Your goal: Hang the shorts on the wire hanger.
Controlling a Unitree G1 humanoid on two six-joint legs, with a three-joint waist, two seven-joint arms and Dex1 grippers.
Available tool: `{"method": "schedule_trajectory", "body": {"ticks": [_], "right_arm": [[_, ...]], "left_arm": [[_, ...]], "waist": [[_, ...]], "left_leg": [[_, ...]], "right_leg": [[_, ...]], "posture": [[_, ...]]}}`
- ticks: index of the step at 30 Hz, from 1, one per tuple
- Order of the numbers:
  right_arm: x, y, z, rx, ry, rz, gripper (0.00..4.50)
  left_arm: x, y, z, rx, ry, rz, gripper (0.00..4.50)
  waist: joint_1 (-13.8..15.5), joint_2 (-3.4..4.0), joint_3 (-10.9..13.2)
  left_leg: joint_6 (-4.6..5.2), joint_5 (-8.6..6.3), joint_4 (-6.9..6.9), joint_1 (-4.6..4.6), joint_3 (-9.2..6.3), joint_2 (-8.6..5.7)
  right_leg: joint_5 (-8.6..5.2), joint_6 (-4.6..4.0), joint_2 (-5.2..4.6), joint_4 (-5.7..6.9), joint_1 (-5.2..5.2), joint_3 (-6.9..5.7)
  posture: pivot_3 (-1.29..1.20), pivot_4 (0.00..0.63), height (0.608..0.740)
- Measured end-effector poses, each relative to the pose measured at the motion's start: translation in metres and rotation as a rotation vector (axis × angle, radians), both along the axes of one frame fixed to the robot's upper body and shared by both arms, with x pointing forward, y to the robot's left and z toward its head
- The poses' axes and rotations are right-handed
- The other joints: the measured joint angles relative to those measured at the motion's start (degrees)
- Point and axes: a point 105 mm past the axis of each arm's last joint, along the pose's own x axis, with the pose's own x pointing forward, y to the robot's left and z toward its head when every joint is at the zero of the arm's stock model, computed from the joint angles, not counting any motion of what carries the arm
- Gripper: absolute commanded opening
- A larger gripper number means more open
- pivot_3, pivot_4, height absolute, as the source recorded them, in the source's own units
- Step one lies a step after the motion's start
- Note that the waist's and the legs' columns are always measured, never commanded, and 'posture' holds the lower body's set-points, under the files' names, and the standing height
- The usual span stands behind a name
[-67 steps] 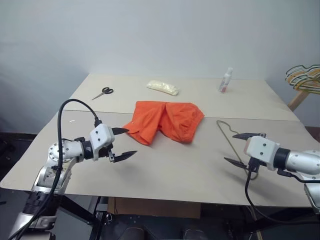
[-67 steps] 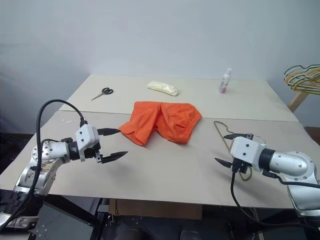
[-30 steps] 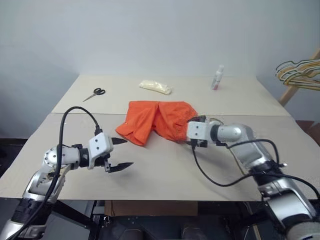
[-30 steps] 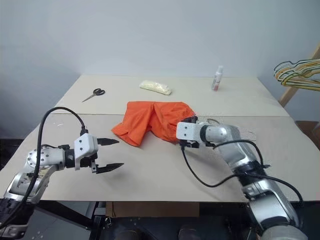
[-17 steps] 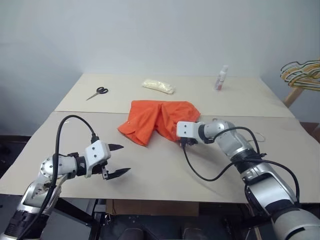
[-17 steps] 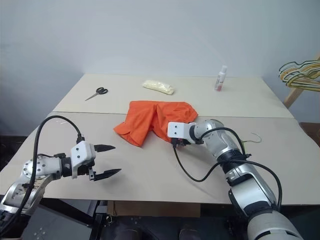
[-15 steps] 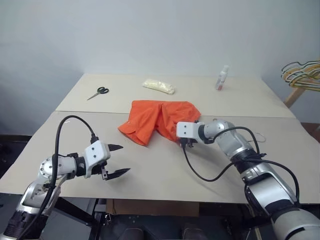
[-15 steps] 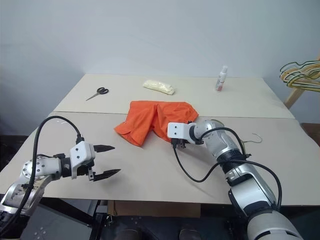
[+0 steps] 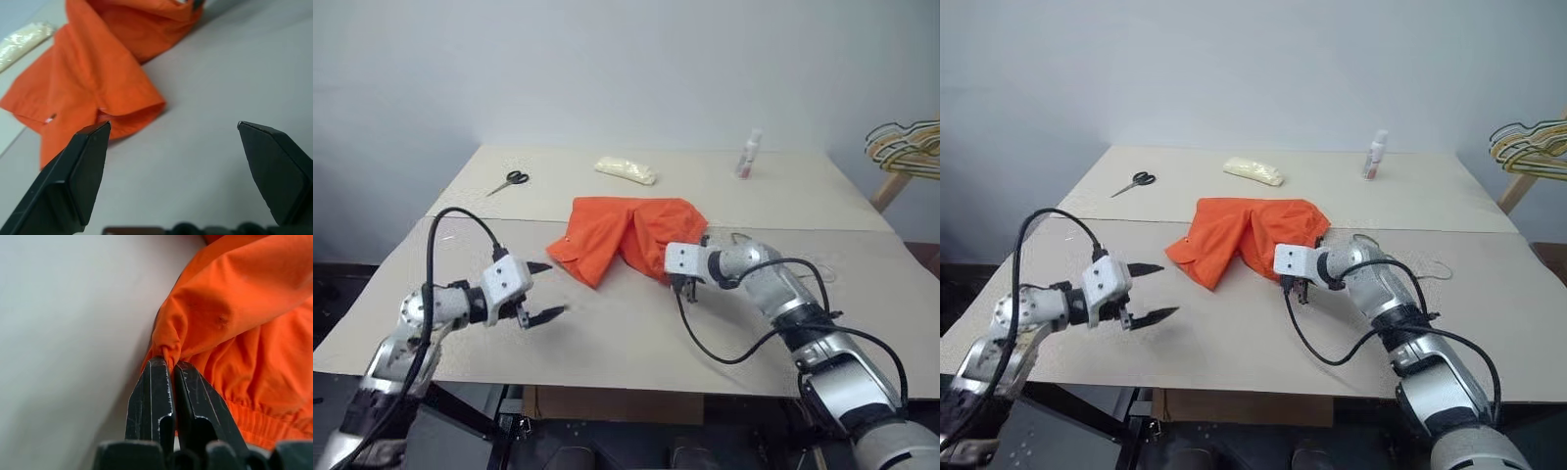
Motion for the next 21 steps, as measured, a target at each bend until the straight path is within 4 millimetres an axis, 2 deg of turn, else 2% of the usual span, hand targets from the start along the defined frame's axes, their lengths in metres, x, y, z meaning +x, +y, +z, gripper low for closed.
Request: {"method": "schedule_trajectory", "body": {"ticks": [2,5,11,16,21], "right_arm": [[-0.005,-0.004,0.003,-0.001,-0.019,-0.009,0.03],[-0.012,-0.003,0.005,0.005,-0.029,-0.007,0.03],[-0.019,-0.004,0.002,0.012,-0.023,-0.031,0.03],[-0.021,-0.003,0.002,0.017,-0.027,-0.038,0.03],[-0.021,-0.003,0.002,0.019,-0.032,-0.040,0.03]], "left_arm": [[0.021,-0.006,0.003,-0.014,-0.022,0.032,4.50],[0.038,-0.009,0.000,0.007,-0.018,0.054,4.50],[0.063,-0.014,-0.027,0.071,0.044,0.118,4.50],[0.068,-0.008,-0.036,0.084,0.072,0.160,4.50],[0.060,-0.019,-0.031,0.000,0.105,0.080,4.50]], "waist": [[0.2,-0.01,0.0],[-0.3,-0.02,0.0],[-1.5,-0.03,0.0],[-2.2,-0.03,0.0],[-2.2,-0.03,0.0]], "left_leg": [[-0.01,0.00,0.04,-0.02,-0.01,-0.02],[-0.01,0.00,0.03,-0.03,0.01,-0.03],[0.00,0.01,0.04,-0.05,0.01,-0.02],[0.00,0.01,0.04,-0.05,-0.01,-0.01],[0.00,0.01,0.05,-0.07,-0.01,0.00]], "right_leg": [[0.02,0.00,0.01,-0.03,0.02,-0.03],[0.02,0.00,0.01,-0.03,0.02,-0.02],[0.02,0.00,0.02,-0.02,0.01,0.00],[0.02,0.01,0.02,-0.03,0.00,0.00],[0.02,0.01,0.00,-0.03,0.00,0.00]], "posture": [[0.06,0.000,0.740],[0.03,0.000,0.740],[0.00,0.000,0.740],[0.00,0.000,0.740],[0.00,0.000,0.740]]}}
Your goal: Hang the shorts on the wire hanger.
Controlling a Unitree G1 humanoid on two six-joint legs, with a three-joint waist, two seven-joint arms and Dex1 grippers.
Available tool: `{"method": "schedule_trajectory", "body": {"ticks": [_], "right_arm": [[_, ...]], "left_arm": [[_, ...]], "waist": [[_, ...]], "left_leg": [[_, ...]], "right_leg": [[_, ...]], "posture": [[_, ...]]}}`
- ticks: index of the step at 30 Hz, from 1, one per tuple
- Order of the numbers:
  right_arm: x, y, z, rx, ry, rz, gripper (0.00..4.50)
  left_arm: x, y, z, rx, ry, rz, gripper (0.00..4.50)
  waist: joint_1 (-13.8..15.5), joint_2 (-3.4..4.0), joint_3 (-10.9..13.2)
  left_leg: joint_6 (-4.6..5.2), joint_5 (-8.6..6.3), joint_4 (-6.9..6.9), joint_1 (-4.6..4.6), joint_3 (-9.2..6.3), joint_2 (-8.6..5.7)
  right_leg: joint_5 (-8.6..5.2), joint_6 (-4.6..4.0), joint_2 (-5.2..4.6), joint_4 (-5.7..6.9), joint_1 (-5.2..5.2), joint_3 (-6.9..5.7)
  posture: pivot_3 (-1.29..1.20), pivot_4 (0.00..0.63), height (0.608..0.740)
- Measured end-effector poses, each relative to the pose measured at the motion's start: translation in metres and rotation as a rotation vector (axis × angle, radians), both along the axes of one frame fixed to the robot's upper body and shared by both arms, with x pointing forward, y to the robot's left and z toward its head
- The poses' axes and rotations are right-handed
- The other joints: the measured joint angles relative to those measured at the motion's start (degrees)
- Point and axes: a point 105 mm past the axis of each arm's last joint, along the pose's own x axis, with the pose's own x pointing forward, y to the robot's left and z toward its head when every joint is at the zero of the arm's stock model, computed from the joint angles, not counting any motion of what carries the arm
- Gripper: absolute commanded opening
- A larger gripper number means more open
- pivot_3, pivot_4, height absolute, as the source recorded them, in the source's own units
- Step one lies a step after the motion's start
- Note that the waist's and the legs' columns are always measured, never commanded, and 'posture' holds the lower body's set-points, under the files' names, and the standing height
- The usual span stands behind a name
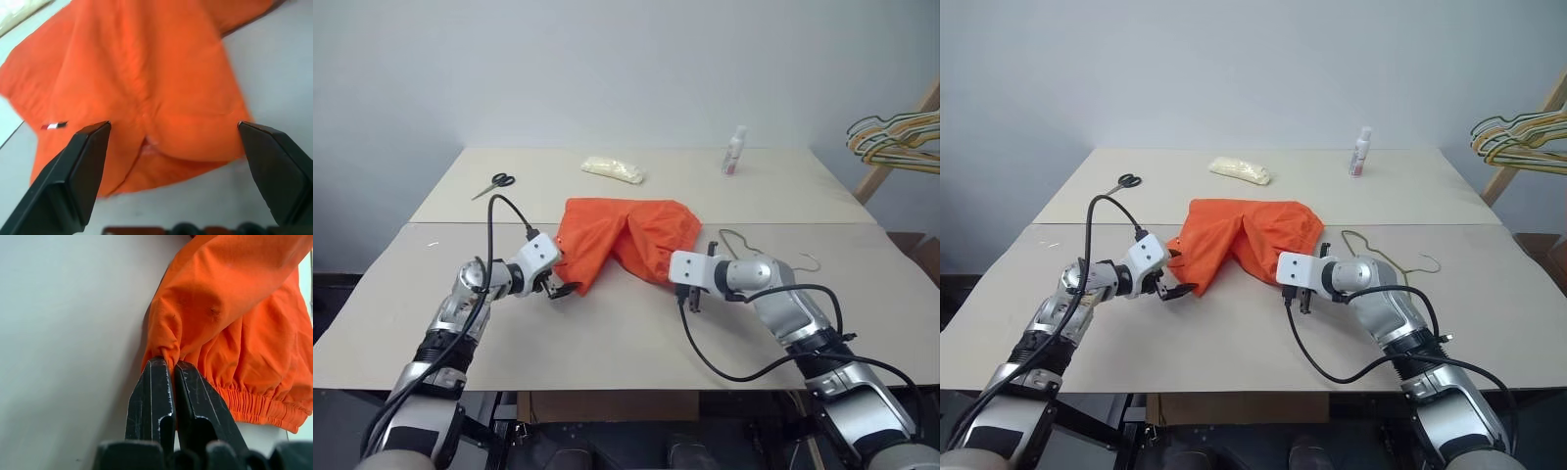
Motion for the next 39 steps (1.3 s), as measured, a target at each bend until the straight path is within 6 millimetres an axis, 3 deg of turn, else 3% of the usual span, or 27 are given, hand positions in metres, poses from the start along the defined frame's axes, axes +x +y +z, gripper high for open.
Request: {"method": "schedule_trajectory", "body": {"ticks": [3,9,13,16,27,28,35,39], "right_arm": [[0.000,0.000,0.000,0.001,-0.003,-0.001,0.03],[0.001,0.000,0.001,0.003,-0.010,-0.004,0.03],[0.001,0.001,0.002,0.004,-0.012,-0.003,0.03],[0.001,0.001,0.002,0.004,-0.012,-0.003,0.00],[0.001,-0.002,0.002,-0.002,-0.013,-0.008,0.00],[0.001,-0.002,0.001,-0.003,-0.012,-0.009,0.00],[0.004,-0.007,0.001,-0.007,-0.031,-0.032,0.00],[-0.001,-0.023,-0.002,-0.024,-0.070,-0.048,0.00]], "left_arm": [[-0.010,-0.013,0.008,-0.041,-0.006,-0.090,4.50],[-0.009,-0.003,-0.026,0.120,0.033,-0.047,4.50],[0.004,-0.005,-0.027,0.128,-0.001,0.011,4.50],[0.007,-0.004,-0.028,0.133,-0.012,0.023,3.92],[0.003,0.002,-0.029,0.109,-0.007,0.035,0.21],[0.002,0.005,-0.029,0.108,-0.007,0.040,0.03],[-0.020,0.029,-0.011,0.104,-0.039,0.025,0.03],[-0.069,0.046,0.005,0.117,0.002,-0.116,0.03]], "waist": [[0.0,0.00,0.0],[0.0,0.00,0.0],[0.3,0.00,0.0],[0.2,0.00,0.0],[0.1,0.00,0.0],[0.1,0.00,0.0],[0.1,0.00,0.0],[-0.2,0.03,0.0]], "left_leg": [[0.00,0.00,0.00,0.00,0.01,0.00],[-0.01,0.01,0.02,0.04,-0.01,0.01],[-0.01,0.01,0.05,0.03,-0.02,-0.02],[-0.01,0.01,0.05,0.01,0.00,-0.02],[-0.01,0.01,0.04,0.01,-0.01,-0.01],[-0.01,0.01,0.04,0.01,-0.01,-0.01],[-0.01,0.01,0.02,0.00,-0.01,0.03],[-0.01,0.00,-0.08,-0.05,0.03,0.08]], "right_leg": [[0.00,0.00,-0.01,-0.01,0.00,0.00],[0.01,0.00,0.04,0.02,0.03,0.00],[0.02,0.03,0.01,0.00,0.05,0.00],[0.02,0.03,0.01,-0.01,0.03,0.00],[0.02,0.03,0.01,0.00,0.01,0.00],[0.02,0.03,0.01,0.00,0.01,0.00],[0.02,0.03,0.00,0.00,-0.02,0.01],[-0.01,0.00,-0.06,-0.04,-0.11,0.03]], "posture": [[0.00,0.000,0.740],[-0.01,0.000,0.740],[-0.01,0.000,0.740],[-0.01,0.000,0.740],[0.00,0.000,0.740],[0.00,0.000,0.740],[0.01,0.000,0.740],[0.04,0.000,0.740]]}}
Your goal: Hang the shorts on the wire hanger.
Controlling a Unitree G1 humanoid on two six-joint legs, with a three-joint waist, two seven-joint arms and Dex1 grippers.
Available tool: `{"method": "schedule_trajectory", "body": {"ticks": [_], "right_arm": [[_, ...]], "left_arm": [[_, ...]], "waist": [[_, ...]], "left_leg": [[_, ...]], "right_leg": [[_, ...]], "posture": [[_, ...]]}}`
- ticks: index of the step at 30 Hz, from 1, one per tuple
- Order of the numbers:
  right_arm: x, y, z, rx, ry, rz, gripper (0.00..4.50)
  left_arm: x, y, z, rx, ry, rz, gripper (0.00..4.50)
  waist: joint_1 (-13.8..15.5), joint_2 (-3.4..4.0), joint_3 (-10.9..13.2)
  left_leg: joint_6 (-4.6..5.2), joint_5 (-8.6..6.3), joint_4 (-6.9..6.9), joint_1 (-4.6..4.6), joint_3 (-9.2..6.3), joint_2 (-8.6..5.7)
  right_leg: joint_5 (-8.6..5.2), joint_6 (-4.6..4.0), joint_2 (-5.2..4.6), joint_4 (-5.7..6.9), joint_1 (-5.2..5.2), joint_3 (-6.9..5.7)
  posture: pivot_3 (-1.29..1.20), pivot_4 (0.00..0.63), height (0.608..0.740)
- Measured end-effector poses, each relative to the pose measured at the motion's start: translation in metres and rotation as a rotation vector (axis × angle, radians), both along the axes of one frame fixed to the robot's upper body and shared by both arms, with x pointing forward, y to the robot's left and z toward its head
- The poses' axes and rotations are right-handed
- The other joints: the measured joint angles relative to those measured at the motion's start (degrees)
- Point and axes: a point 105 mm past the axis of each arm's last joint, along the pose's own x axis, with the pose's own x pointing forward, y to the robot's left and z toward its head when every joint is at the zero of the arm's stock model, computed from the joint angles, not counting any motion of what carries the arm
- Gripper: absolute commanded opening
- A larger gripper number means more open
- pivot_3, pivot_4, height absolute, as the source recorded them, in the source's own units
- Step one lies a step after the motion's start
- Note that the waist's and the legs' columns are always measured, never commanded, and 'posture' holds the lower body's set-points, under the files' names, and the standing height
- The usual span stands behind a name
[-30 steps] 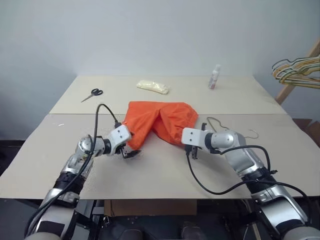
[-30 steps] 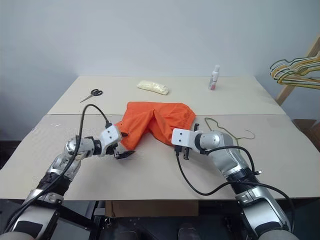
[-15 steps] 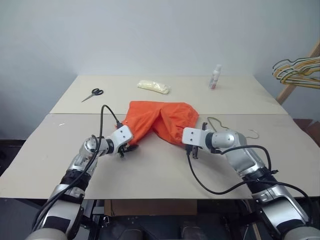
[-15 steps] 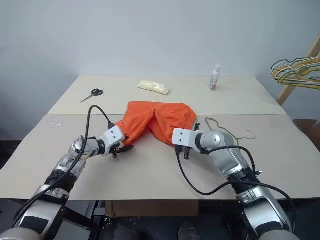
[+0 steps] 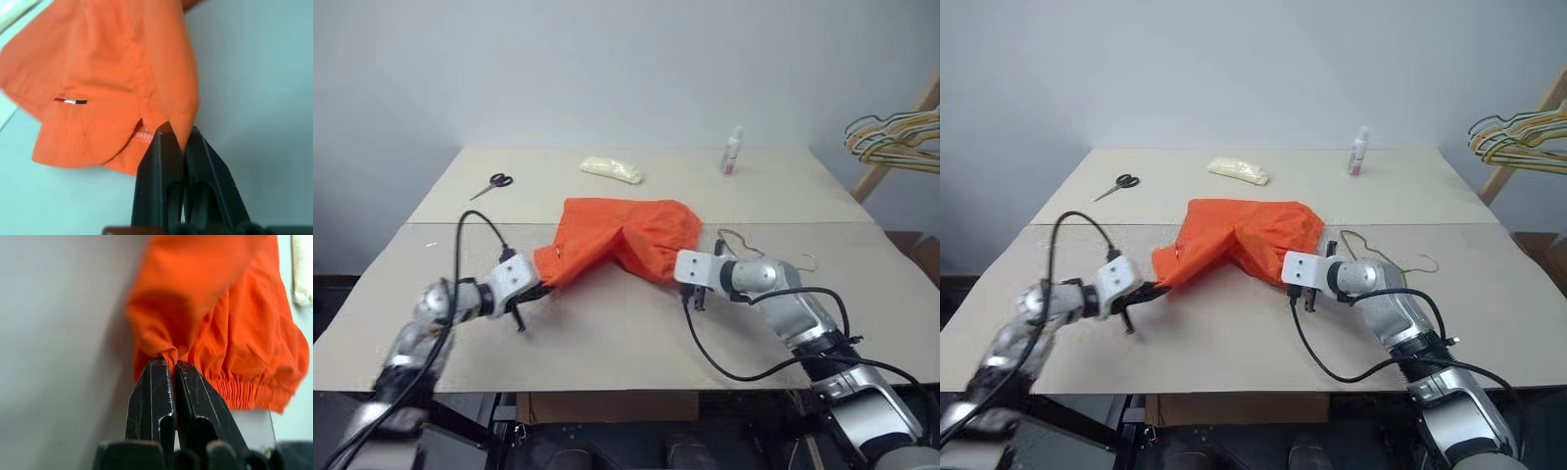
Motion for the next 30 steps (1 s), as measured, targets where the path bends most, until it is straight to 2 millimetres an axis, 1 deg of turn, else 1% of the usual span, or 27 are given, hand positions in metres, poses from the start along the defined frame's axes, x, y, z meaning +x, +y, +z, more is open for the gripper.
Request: {"method": "schedule_trajectory", "body": {"ticks": [2,3,5,7,9,12,15,19,21,25,28,29,30], "right_arm": [[-0.009,-0.013,-0.002,-0.038,-0.012,0.014,0.00],[-0.015,-0.015,-0.001,-0.057,-0.019,0.044,0.00],[-0.027,-0.015,0.000,-0.083,-0.025,0.111,0.00],[-0.041,-0.016,-0.002,-0.125,-0.023,0.183,0.00],[-0.049,-0.016,-0.006,-0.159,-0.006,0.228,0.00],[-0.055,-0.018,-0.013,-0.211,0.018,0.271,0.00],[-0.063,-0.024,-0.017,-0.289,0.039,0.336,0.00],[-0.073,-0.029,-0.014,-0.358,0.027,0.447,0.00],[-0.078,-0.030,-0.015,-0.363,0.039,0.478,0.00],[-0.088,-0.026,-0.015,-0.342,0.059,0.538,0.00],[-0.095,-0.029,-0.016,-0.374,0.063,0.585,0.94],[-0.097,-0.030,-0.016,-0.387,0.066,0.597,1.21],[-0.099,-0.033,-0.016,-0.399,0.073,0.600,1.59]], "left_arm": [[-0.022,0.008,0.006,0.025,0.044,-0.044,0.03],[-0.033,0.009,0.009,0.044,0.065,-0.071,0.03],[-0.049,0.010,0.012,0.076,0.095,-0.113,0.03],[-0.062,0.012,0.008,0.127,0.136,-0.137,0.03],[-0.067,0.014,0.003,0.150,0.162,-0.135,0.03],[-0.072,0.010,-0.003,0.170,0.187,-0.142,0.03],[-0.086,0.005,-0.009,0.178,0.268,-0.176,0.03],[-0.107,-0.002,-0.010,0.164,0.377,-0.238,0.03],[-0.117,-0.005,-0.011,0.154,0.422,-0.264,0.03],[-0.124,-0.003,-0.013,0.164,0.453,-0.270,0.03],[-0.124,-0.002,-0.013,0.173,0.436,-0.298,0.74],[-0.125,-0.002,-0.013,0.173,0.435,-0.306,1.01],[-0.125,-0.003,-0.012,0.172,0.431,-0.316,1.34]], "waist": [[0.4,0.05,0.0],[0.6,0.04,0.0],[0.9,0.06,0.1],[1.1,0.06,0.1],[1.2,0.05,0.1],[1.4,-0.03,0.2],[1.5,-0.06,0.2],[1.4,-0.09,0.3],[1.4,-0.11,0.3],[1.5,-0.12,0.3],[1.8,-0.12,0.3],[1.8,-0.12,0.3],[1.9,-0.12,0.3]], "left_leg": [[0.00,0.00,-0.01,-0.01,0.01,0.03],[0.00,0.00,-0.01,0.01,0.02,0.04],[0.01,0.00,0.01,0.11,0.06,0.03],[0.02,0.01,0.03,0.23,0.11,0.05],[0.04,0.02,0.03,0.46,0.26,0.08],[0.04,0.02,0.01,0.83,0.59,0.15],[0.08,0.00,-0.02,0.81,0.67,0.17],[0.17,-0.06,-0.04,0.80,0.73,0.18],[0.17,-0.06,-0.04,0.82,0.75,0.20],[0.17,-0.06,-0.04,0.93,0.77,0.22],[0.17,-0.06,-0.03,0.97,0.83,0.24],[0.17,-0.06,-0.04,0.97,0.84,0.24],[0.17,-0.06,-0.04,0.97,0.85,0.25]], "right_leg": [[-0.02,0.04,-0.05,-0.02,0.01,0.00],[-0.04,0.05,-0.04,-0.02,0.04,0.00],[-0.05,0.07,-0.01,-0.03,0.16,-0.02],[-0.11,0.12,0.05,-0.04,0.34,-0.03],[-0.34,0.44,0.10,-0.07,0.58,-0.03],[-0.47,0.45,0.14,-0.09,0.89,-0.04],[-0.47,0.38,0.11,-0.09,0.84,-0.03],[-0.43,0.25,0.06,-0.11,0.83,-0.01],[-0.43,0.25,0.07,-0.12,0.85,-0.01],[-0.47,0.30,0.08,-0.11,0.91,-0.01],[-0.53,0.37,0.07,-0.11,0.93,-0.01],[-0.53,0.37,0.07,-0.11,0.93,-0.01],[-0.53,0.36,0.06,-0.12,0.92,0.00]], "posture": [[0.05,0.000,0.740],[0.06,0.000,0.740],[0.07,0.000,0.740],[0.07,0.000,0.740],[0.08,0.000,0.740],[0.07,0.000,0.740],[0.07,0.000,0.740],[0.06,0.000,0.740],[0.06,0.000,0.740],[0.07,0.000,0.740],[0.06,0.000,0.740],[0.06,0.000,0.740],[0.06,0.000,0.740]]}}
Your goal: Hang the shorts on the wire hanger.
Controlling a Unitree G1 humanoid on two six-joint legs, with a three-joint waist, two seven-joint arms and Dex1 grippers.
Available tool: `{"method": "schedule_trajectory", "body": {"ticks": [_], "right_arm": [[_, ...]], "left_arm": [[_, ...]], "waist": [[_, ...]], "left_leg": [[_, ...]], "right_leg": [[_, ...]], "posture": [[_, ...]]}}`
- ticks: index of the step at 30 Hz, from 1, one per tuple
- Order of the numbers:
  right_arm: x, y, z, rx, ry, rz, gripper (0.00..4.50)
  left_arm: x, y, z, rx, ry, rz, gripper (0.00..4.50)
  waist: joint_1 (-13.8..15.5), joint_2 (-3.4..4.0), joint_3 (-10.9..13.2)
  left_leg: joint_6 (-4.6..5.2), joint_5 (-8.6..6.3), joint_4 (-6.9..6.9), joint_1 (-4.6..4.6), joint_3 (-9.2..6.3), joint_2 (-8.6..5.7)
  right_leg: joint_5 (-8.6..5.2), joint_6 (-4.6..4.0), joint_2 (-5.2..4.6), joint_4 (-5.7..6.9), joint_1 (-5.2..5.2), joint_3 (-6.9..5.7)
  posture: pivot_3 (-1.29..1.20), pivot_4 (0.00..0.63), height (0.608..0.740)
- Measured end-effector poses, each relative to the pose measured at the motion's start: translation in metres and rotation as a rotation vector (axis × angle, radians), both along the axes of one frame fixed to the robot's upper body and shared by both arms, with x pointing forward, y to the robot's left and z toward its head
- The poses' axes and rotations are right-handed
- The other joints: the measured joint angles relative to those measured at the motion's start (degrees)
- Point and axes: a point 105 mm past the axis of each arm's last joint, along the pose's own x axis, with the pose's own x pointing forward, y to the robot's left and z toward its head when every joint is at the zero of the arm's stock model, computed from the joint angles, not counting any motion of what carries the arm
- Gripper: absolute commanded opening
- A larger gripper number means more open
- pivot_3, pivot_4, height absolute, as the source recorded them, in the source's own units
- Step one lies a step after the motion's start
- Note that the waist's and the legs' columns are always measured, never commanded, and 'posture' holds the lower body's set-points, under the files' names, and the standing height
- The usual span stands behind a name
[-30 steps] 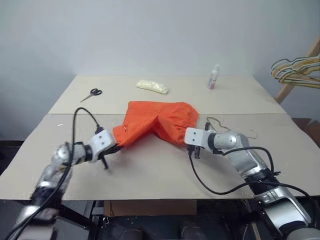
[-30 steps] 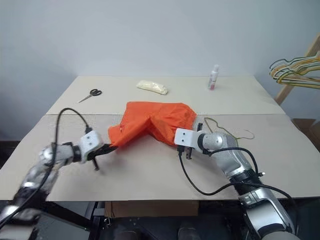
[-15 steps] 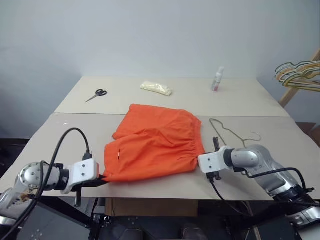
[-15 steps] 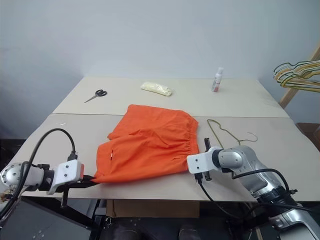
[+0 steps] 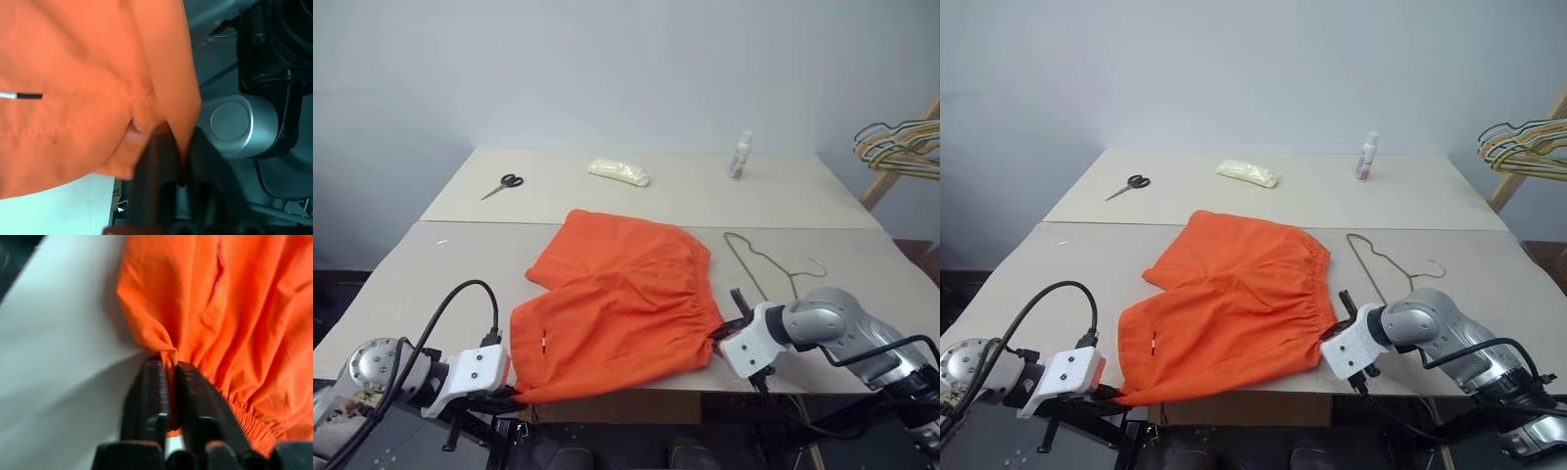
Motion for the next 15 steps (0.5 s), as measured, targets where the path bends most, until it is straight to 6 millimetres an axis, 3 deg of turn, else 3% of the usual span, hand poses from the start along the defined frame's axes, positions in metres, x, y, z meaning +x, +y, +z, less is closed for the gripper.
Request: {"method": "schedule_trajectory", "body": {"ticks": [2,5,8,10,13,15], "right_arm": [[-0.004,-0.003,0.002,0.005,0.022,-0.010,2.35],[-0.008,-0.004,0.019,0.153,0.068,-0.108,3.38],[0.008,-0.015,0.040,0.284,0.035,-0.291,4.38],[0.038,-0.035,0.050,0.415,-0.016,-0.575,4.43],[0.059,-0.069,0.047,0.495,-0.038,-0.875,4.43],[0.070,-0.081,0.039,0.569,-0.002,-1.039,4.43]], "left_arm": [[0.000,0.001,0.000,-0.003,0.000,-0.006,2.04],[0.003,0.000,0.009,-0.055,-0.015,0.005,3.01],[0.012,0.004,0.026,-0.108,-0.060,0.023,3.96],[0.026,-0.004,0.042,-0.209,-0.137,0.040,4.48],[0.036,-0.017,0.055,-0.334,-0.185,0.043,4.48],[0.045,-0.027,0.062,-0.402,-0.223,0.052,4.48]], "waist": [[0.1,-0.01,0.0],[0.3,-0.07,0.0],[0.2,-0.09,0.1],[0.2,-0.12,0.0],[0.1,-0.12,0.0],[0.1,-0.12,0.0]], "left_leg": [[0.01,0.00,0.00,-0.01,0.00,0.00],[0.01,-0.01,0.00,-0.06,-0.03,0.18],[0.01,-0.01,0.01,0.00,0.01,0.24],[0.01,-0.01,0.03,0.06,0.07,0.31],[0.01,-0.01,-0.01,0.00,0.14,0.31],[0.02,-0.02,-0.04,-0.07,0.12,0.28]], "right_leg": [[0.01,-0.05,-0.01,0.00,-0.01,0.00],[0.08,-0.17,-0.02,0.00,-0.01,0.00],[-0.01,0.01,0.01,-0.01,0.07,0.00],[0.02,0.00,0.10,-0.03,0.11,0.01],[0.17,-0.26,0.22,-0.08,0.03,0.03],[0.31,-0.50,0.37,-0.12,-0.02,0.06]], "posture": [[0.06,0.000,0.740],[0.06,0.000,0.740],[0.06,0.000,0.740],[0.05,0.000,0.740],[0.03,0.000,0.740],[0.03,0.000,0.740]]}}
